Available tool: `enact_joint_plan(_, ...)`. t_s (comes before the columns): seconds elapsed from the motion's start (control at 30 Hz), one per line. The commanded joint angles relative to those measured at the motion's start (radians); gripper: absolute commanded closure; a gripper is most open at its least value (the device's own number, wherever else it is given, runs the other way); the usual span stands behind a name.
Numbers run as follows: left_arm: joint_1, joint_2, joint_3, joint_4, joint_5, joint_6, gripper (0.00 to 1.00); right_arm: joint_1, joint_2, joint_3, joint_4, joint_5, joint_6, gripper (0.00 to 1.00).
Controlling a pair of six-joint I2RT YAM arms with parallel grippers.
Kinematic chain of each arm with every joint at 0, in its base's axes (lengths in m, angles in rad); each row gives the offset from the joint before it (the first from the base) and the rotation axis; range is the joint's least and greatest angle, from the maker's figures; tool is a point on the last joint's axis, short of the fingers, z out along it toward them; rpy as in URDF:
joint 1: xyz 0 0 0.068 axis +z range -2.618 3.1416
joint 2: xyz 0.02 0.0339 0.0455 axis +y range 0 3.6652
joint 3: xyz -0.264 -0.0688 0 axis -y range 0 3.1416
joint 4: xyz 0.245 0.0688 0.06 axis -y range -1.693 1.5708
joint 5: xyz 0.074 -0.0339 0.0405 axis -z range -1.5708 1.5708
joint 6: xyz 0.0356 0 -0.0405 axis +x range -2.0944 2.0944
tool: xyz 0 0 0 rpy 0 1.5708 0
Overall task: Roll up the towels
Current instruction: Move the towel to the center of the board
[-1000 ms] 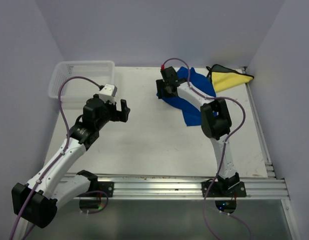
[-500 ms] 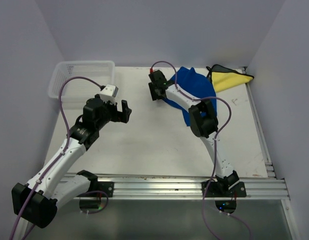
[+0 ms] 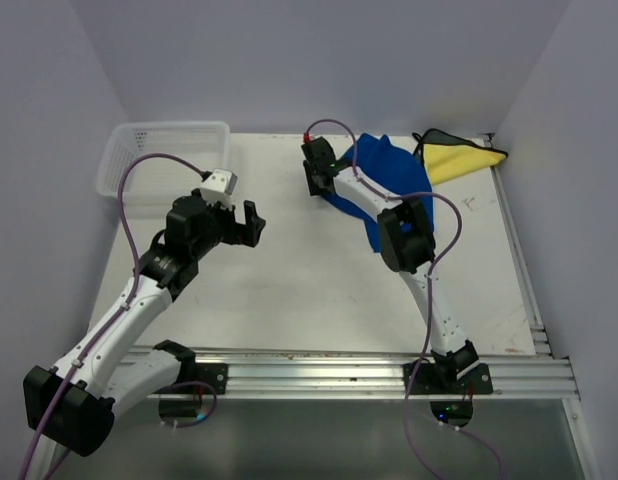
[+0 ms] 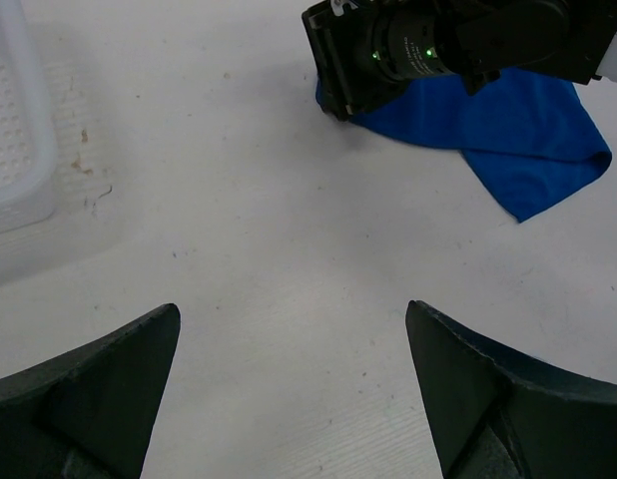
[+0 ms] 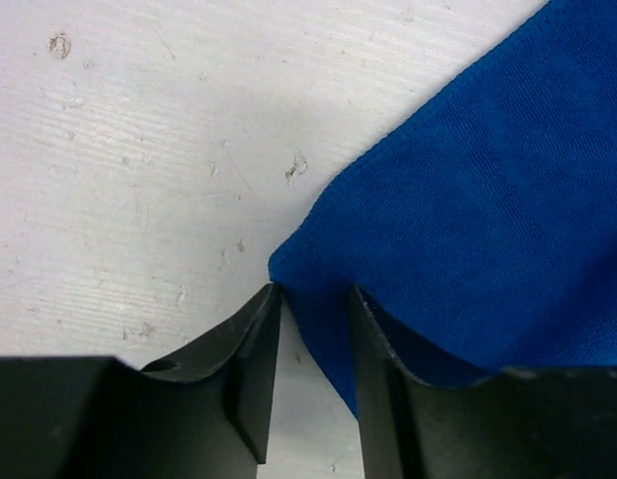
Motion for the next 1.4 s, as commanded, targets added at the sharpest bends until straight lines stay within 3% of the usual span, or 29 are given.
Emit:
enact_joint_plan(0.0, -0.002, -0.006, 0.03, 0.018, 0.024, -0.01, 0.0, -0.014, 0.009, -0.025, 0.02, -0.045, -0.008, 0.65)
enact_joint_plan(0.13, -0.002, -0.003, 0.028, 0.019, 0.024, -0.01, 0.0, -0.014, -0.002, -0.034, 0.008, -0.076, -0.022, 0.84)
enact_joint_plan(0.33, -0.004, -0.003, 0.03, 0.018, 0.03, -0.014, 0.0, -0.011, -0.138, -0.129, 0.014, -0.157, 0.0, 1.0)
enact_joint_plan(0.5, -0.002, -0.015, 0.028, 0.019, 0.021, -0.016, 0.0, 0.002, -0.388, -0.213, -0.011, -0.151, 0.02, 1.0)
enact_joint_plan(0.63, -0.004, -0.02, 0.027, 0.019, 0.021, -0.019, 0.0, -0.002, -0.543, -0.215, -0.08, 0.017, 0.037, 1.0)
enact_joint_plan(0.83, -0.021, 0.011, 0.014, 0.052, 0.119, -0.086, 0.04, -0.129, -0.75, -0.339, -0.129, 0.09, 0.116, 1.0)
enact_joint_plan(1.03, -0.166, 0.063, -0.062, 0.185, 0.067, -0.224, 0.06, -0.265, -0.942, -0.627, -0.054, 0.137, 0.135, 1.0)
enact_joint_plan(1.17, -0.373, 0.245, -0.055, 0.358, -0.001, -0.287, 0.07, -0.337, -1.04, -0.773, -0.023, 0.14, 0.165, 1.0)
enact_joint_plan(1.37, -0.545, 0.571, 0.106, 0.461, -0.093, -0.31, 0.11, -0.452, -1.115, -0.942, 0.005, 0.088, 0.228, 1.0)
